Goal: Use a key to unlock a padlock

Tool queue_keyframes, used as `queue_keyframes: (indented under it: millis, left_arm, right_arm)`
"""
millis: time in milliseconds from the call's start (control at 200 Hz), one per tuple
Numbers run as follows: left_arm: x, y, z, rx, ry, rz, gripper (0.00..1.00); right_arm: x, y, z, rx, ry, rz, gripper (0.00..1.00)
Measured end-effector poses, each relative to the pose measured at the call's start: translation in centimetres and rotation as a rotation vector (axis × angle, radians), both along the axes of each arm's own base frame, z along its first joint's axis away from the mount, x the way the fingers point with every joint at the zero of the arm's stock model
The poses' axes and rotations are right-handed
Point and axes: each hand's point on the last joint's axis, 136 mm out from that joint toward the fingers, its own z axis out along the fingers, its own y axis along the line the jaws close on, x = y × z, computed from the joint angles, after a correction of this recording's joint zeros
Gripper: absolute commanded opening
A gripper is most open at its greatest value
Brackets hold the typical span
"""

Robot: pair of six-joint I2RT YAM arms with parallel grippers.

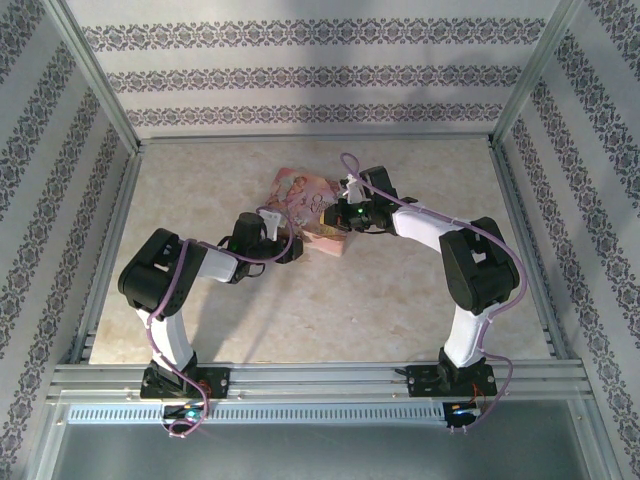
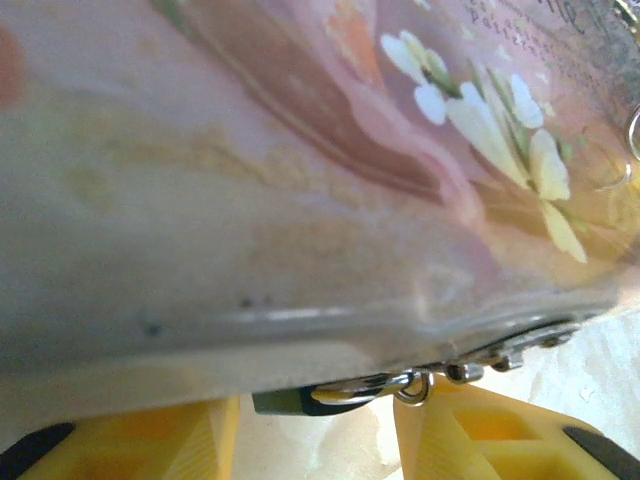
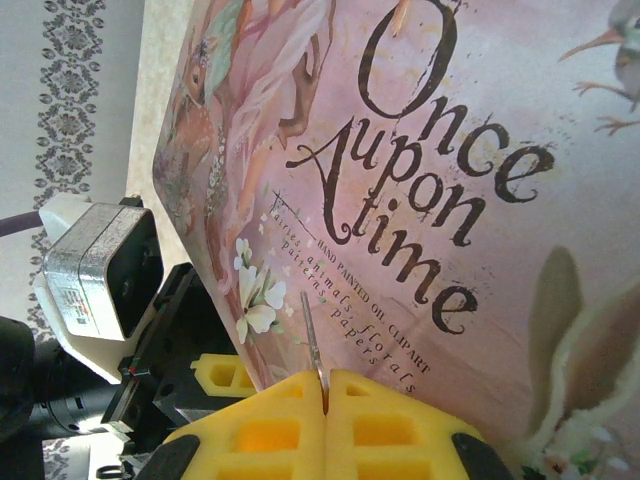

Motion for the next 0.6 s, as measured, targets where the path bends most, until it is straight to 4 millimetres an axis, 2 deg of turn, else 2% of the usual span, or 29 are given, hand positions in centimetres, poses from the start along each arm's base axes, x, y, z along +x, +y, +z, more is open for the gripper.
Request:
queue_keyframes:
  millis: [600]
  left_arm:
    - [-0.4, -1.1, 0.6, 0.003, -0.022, -0.018, 0.44]
  right_arm:
    - [-0.1, 0.0, 0.0, -0.001, -0.006, 0.004, 0.00]
